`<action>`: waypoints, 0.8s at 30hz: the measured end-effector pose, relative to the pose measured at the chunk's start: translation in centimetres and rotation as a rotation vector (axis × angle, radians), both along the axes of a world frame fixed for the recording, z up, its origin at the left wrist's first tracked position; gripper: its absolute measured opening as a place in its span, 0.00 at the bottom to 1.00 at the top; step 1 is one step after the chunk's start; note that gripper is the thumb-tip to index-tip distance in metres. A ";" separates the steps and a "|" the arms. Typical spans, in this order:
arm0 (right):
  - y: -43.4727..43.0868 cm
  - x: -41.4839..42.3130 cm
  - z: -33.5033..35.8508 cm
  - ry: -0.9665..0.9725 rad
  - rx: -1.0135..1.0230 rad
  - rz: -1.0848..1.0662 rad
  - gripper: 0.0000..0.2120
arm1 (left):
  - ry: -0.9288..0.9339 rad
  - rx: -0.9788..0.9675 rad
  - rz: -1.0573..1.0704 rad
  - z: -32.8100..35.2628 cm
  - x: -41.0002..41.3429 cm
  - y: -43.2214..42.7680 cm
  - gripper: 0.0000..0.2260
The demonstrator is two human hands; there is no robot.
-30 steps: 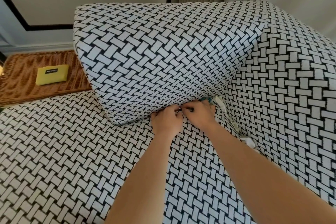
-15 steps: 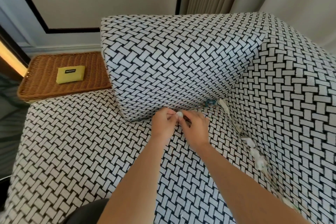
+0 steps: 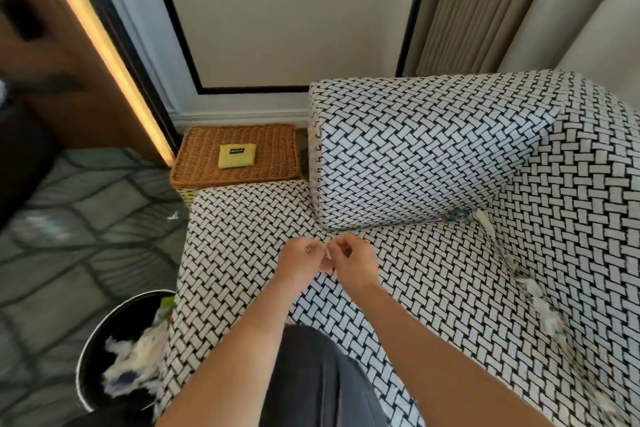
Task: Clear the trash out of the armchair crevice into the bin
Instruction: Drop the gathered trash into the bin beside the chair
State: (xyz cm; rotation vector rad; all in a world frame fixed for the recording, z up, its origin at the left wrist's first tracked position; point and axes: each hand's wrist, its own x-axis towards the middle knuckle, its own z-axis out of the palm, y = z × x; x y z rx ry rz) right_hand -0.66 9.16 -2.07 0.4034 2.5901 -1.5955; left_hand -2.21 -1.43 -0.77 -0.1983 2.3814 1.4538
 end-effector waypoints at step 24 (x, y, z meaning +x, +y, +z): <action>-22.2 -29.1 -4.7 -0.266 -0.058 -0.064 0.09 | 0.071 -0.015 0.274 -5.8 -21.9 -25.6 0.07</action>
